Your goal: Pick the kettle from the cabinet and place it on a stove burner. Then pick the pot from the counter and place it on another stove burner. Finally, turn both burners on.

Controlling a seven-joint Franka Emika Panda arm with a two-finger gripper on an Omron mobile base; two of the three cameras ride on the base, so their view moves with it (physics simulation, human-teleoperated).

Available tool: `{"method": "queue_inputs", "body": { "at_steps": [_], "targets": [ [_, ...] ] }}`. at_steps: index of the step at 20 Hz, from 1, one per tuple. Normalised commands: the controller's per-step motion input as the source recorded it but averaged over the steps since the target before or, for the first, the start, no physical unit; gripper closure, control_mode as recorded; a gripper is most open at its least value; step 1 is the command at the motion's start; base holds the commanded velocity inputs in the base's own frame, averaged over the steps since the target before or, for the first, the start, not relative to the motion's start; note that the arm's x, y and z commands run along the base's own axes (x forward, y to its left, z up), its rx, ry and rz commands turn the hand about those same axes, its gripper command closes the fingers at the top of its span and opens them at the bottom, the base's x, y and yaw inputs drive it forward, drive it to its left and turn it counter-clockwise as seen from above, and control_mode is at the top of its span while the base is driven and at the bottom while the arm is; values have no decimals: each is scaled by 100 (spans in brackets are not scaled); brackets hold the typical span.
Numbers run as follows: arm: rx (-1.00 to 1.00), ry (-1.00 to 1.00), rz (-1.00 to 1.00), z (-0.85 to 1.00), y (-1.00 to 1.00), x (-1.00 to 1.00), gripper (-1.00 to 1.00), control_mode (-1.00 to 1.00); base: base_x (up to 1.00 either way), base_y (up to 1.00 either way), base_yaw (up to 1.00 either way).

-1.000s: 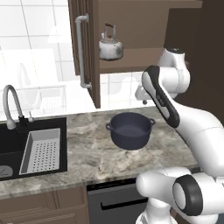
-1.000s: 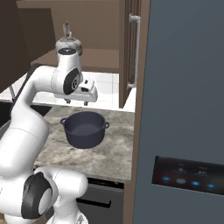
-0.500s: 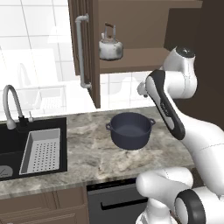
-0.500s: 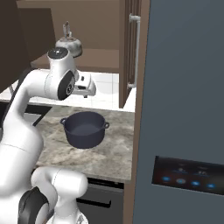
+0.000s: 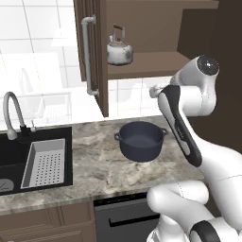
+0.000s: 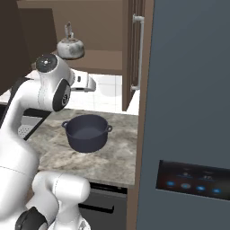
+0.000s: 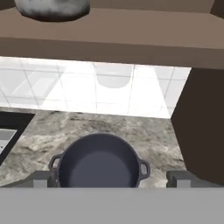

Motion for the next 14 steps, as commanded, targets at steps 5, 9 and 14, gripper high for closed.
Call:
{"method": "queue_inputs", "body": {
  "at_steps": [5, 9, 14],
  "targets": [
    [-2, -19, 0, 31, 6, 0, -100, -100, 0, 0, 0],
    [0, -14, 0, 31, 7, 0, -100, -100, 0, 0, 0],
    [0, -8, 0, 28, 10, 1, -100, -100, 0, 0, 0]
  ]
}}
